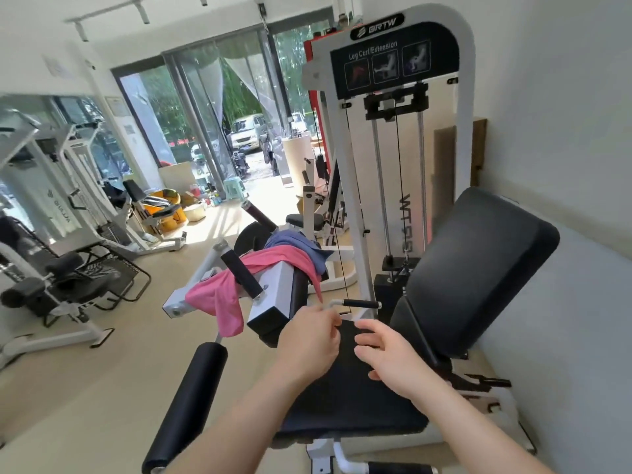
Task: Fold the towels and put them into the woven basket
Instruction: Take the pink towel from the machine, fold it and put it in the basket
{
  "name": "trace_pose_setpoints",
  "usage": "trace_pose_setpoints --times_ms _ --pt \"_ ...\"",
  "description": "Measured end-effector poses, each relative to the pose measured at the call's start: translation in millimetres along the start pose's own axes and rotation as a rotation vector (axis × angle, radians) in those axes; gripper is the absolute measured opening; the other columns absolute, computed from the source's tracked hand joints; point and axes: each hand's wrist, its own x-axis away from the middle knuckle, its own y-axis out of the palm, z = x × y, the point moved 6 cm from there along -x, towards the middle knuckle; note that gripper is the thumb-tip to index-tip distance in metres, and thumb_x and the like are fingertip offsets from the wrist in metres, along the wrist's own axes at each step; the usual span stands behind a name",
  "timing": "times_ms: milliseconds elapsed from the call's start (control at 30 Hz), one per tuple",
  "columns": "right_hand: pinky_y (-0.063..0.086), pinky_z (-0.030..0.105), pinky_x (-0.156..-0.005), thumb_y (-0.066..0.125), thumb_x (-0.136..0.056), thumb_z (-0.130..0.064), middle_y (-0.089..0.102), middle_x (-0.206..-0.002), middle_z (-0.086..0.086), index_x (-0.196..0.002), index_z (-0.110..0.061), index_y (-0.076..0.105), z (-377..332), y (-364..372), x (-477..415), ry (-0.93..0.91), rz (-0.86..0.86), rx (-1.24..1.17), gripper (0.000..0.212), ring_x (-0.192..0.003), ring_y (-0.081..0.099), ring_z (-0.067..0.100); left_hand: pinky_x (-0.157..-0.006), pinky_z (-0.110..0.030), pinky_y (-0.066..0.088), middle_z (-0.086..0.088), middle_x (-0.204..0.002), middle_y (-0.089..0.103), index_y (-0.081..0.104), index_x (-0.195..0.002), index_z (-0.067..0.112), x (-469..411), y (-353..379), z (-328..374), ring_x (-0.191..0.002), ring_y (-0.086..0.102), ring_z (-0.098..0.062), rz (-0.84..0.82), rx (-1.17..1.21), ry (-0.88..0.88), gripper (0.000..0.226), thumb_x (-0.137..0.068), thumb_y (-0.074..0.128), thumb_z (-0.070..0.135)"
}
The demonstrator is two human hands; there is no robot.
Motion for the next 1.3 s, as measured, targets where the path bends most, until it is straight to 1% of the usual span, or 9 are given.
trace_pose_setpoints --times_ms 367,500,600,733,867,967,1033,1200,1300 --pt "0.041 0.034 -0.096 0.054 -0.090 -0.025 0.046 -0.136 -0.004 -0.131 -0.031 0.045 -32 67 -206 -0.056 -0.041 0.262 0.043 -0.122 0.046 0.019 -0.079 -0.035 0.053 0.000 -0.113 0.054 0.050 -0.109 0.020 -173 33 -149 -0.093 0.053 -0.017 -0.021 -0.200 -0.129 0.019 -0.090 0.053 0.022" --pt "0.024 0.045 -0.115 0.053 -0.091 -0.028 0.023 -0.155 -0.005 -0.138 -0.034 0.047 -35 84 -243 -0.089 -0.078 0.434 0.048 -0.141 0.022 0.026 -0.080 -0.036 0.051 -0.003 -0.124 0.051 0.046 -0.125 0.023 -208 53 -174 -0.109 0.051 -0.024 -0.078 -0.313 -0.144 0.033 -0.093 0.050 0.024" --pt "0.013 0.047 -0.118 0.052 -0.091 -0.028 0.011 -0.160 -0.004 -0.140 -0.035 0.044 -28 89 -253 -0.064 -0.116 0.480 0.050 -0.145 0.005 0.027 -0.077 -0.035 0.052 -0.001 -0.105 0.057 0.056 -0.107 0.024 -221 55 -180 -0.094 0.054 -0.021 -0.006 -0.320 -0.181 0.017 -0.093 0.046 0.023" --pt "0.032 0.042 -0.110 0.057 -0.085 -0.019 0.034 -0.145 0.003 -0.133 -0.027 0.039 -28 86 -259 -0.104 -0.077 0.333 0.051 -0.135 0.029 0.025 -0.089 -0.039 0.040 -0.004 -0.109 0.054 0.061 -0.100 0.022 -223 59 -171 -0.105 0.047 -0.025 0.044 -0.454 -0.160 0.013 -0.090 0.054 0.026" --pt "0.046 0.041 -0.098 0.063 -0.081 -0.020 0.053 -0.129 -0.002 -0.131 -0.040 0.032 -38 74 -255 -0.190 0.018 0.116 0.062 -0.116 0.051 0.021 -0.063 -0.026 0.038 0.001 -0.079 0.055 0.046 -0.067 0.025 -210 42 -148 -0.073 0.051 -0.017 0.075 -0.045 -0.073 0.023 -0.089 0.048 0.017" --pt "0.052 0.040 -0.087 0.054 -0.091 -0.022 0.070 -0.101 0.002 -0.108 -0.028 0.063 -51 43 -237 -0.167 0.091 0.002 0.020 -0.096 0.065 0.020 -0.063 -0.020 0.043 0.002 -0.077 0.061 0.057 -0.075 0.021 -191 17 -126 -0.069 0.055 -0.012 0.000 0.453 -0.125 0.022 -0.096 0.049 0.023" --pt "0.050 0.032 -0.072 0.048 -0.096 -0.019 0.069 -0.087 0.006 -0.097 -0.019 0.069 -65 13 -218 -0.119 0.093 -0.024 0.021 -0.080 0.065 0.020 -0.068 -0.025 0.047 0.001 -0.084 0.067 0.065 -0.086 0.020 -176 1 -111 -0.073 0.059 -0.011 -0.077 0.656 -0.126 0.019 -0.096 0.053 0.031" --pt "0.038 0.029 -0.058 0.047 -0.092 -0.018 0.054 -0.072 0.003 -0.085 -0.011 0.070 -108 -75 -159 -0.120 0.241 -0.245 0.025 -0.065 0.050 0.015 -0.049 -0.015 0.037 0.012 -0.058 0.056 0.063 -0.082 0.012 -147 -16 -75 -0.047 0.048 -0.001 -0.350 0.623 -0.019 0.037 -0.089 0.057 0.048" --pt "0.040 0.027 -0.055 0.054 -0.090 -0.018 0.051 -0.069 0.001 -0.088 -0.013 0.067 -111 -115 -127 -0.045 0.321 -0.442 0.014 -0.061 0.049 0.012 -0.050 -0.024 0.037 -0.002 -0.070 0.058 0.063 -0.087 0.008 -129 -19 -61 -0.056 0.049 -0.013 -0.536 0.760 -0.031 0.044 -0.086 0.059 0.051"
